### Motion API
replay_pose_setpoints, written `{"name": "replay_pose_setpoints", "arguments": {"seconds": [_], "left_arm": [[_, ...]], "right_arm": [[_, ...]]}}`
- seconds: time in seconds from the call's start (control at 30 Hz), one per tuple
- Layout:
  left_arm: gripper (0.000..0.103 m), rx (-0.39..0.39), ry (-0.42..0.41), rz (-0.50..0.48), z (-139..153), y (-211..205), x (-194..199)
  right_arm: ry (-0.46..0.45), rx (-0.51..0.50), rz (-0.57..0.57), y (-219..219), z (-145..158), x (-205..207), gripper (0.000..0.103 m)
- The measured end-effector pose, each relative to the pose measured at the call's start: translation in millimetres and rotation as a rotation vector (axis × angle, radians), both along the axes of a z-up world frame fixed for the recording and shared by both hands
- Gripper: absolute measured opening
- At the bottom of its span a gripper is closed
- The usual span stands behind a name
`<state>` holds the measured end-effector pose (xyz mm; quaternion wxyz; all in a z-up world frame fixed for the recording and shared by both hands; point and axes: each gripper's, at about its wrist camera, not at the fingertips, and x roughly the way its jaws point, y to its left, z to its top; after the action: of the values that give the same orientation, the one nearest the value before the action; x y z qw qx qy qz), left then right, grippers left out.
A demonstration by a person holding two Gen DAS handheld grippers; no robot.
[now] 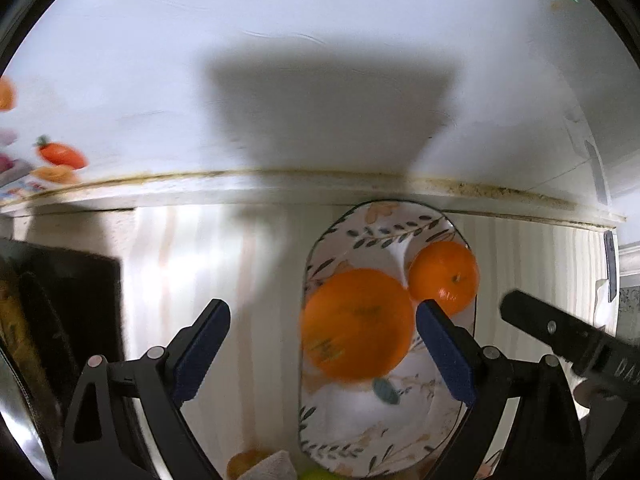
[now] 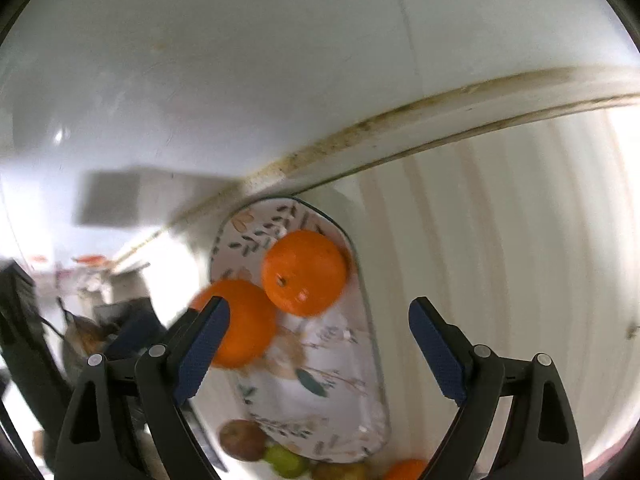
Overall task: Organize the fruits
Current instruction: 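Lift both tools away from the plate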
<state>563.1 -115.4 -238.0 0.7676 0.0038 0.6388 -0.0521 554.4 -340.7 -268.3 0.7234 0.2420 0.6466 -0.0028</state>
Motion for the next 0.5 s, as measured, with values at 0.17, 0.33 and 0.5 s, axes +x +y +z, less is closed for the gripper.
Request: {"name": "replay_pose_setpoints", "arguments": {"seconds": [0.17, 0.33, 0.5], "left_arm": [[0.095, 0.014, -0.030, 0.020, 14, 21, -33], [0.095, 0.039, -0.063, 0.023, 33, 32, -71], [0.095, 0.041, -0.099, 0.008, 55, 40, -108]], "right_arm": [[-0.061, -0.138, 0.086, 21, 26, -35, 0.093], [-0.108, -0.200, 0.129, 40, 50, -71, 0.093], [-0.162, -0.281, 0.137, 64, 73, -105, 0.093]]}}
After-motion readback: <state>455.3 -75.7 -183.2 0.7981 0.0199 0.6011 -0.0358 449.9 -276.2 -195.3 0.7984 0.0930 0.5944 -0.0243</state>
